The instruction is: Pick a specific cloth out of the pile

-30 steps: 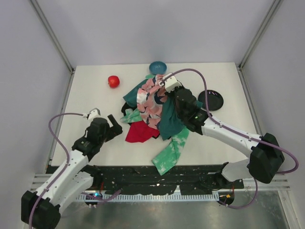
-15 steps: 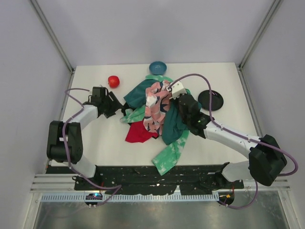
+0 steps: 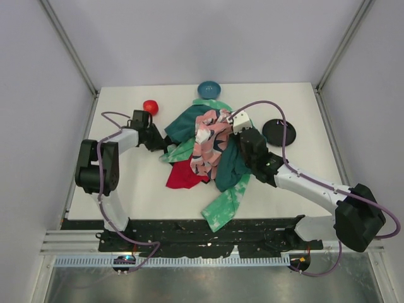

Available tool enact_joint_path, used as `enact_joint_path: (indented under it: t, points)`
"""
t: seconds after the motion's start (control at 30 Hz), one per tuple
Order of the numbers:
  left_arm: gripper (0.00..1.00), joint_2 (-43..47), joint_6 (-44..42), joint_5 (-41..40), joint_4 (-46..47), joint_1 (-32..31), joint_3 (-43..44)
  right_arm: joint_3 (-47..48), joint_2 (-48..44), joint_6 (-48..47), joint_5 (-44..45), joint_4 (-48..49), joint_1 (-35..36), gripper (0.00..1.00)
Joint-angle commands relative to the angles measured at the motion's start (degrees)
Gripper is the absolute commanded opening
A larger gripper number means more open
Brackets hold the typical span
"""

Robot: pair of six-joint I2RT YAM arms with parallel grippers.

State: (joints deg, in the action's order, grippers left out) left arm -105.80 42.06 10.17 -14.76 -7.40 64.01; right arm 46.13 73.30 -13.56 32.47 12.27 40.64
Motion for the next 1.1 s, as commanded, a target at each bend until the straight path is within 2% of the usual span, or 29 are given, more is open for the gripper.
enact_joint_path:
  t: [0.0,0.03,0.07,0.17,0.27,0.4,0.5,0.6,0.73,0.87,1.07]
  points:
    - [0.19,-2.13,-0.14,2.39,-0.36,-2.00,0.86,-1.48,-2.28,1.61,1.90,-0.93,-0.48,0.05]
    - [0.05,-1.87,0.03,2.39,-0.09,-2.18,0.25,-1.65,-2.28,1.78,1.55,-1.28,-0.39,0.06]
    - [0.00,-1.17,0.21,2.31,-0.35,-2.09,-0.19,-1.74,-2.28,1.96,0.94,-1.55,-0.39,0.05]
    - [0.00,3.74,-0.14,-1.72,-3.41,-2.09,-0.55,-2.44,-1.32,2.48,-3.80,-2.60,-0.39,0.05]
    - [0.00,12.95,-1.80,-5.86,-6.67,-2.18,-0.11,-2.10,0.88,4.67,-7.33,-4.27,-0.21,0.05]
    - [0.00,29.12,-5.75,-9.63,-9.39,-4.19,2.60,-0.78,4.74,7.49,-1.91,-9.62,1.63,0.05]
    - [0.00,39.24,-10.32,-17.72,-11.69,-8.32,7.69,-1.56,5.80,8.72,1.37,-10.43,2.77,0.05]
    - [0.00,46.90,-13.75,-16.16,-10.03,-11.05,13.93,-2.97,5.98,10.74,1.72,-10.34,3.39,0.06]
    - [0.00,48.41,-16.92,-12.81,-13.96,-12.11,26.92,-3.68,7.03,13.20,2.16,-10.51,4.09,0.06]
    - [0.00,46.30,-20.17,-13.33,-20.91,-12.38,40.29,-3.86,9.49,15.05,0.32,-10.08,6.64,0.05]
    - [0.00,42.70,-26.84,-23.42,-27.68,-12.29,58.99,-1.40,15.64,18.75,-0.39,-14.03,9.02,0.06]
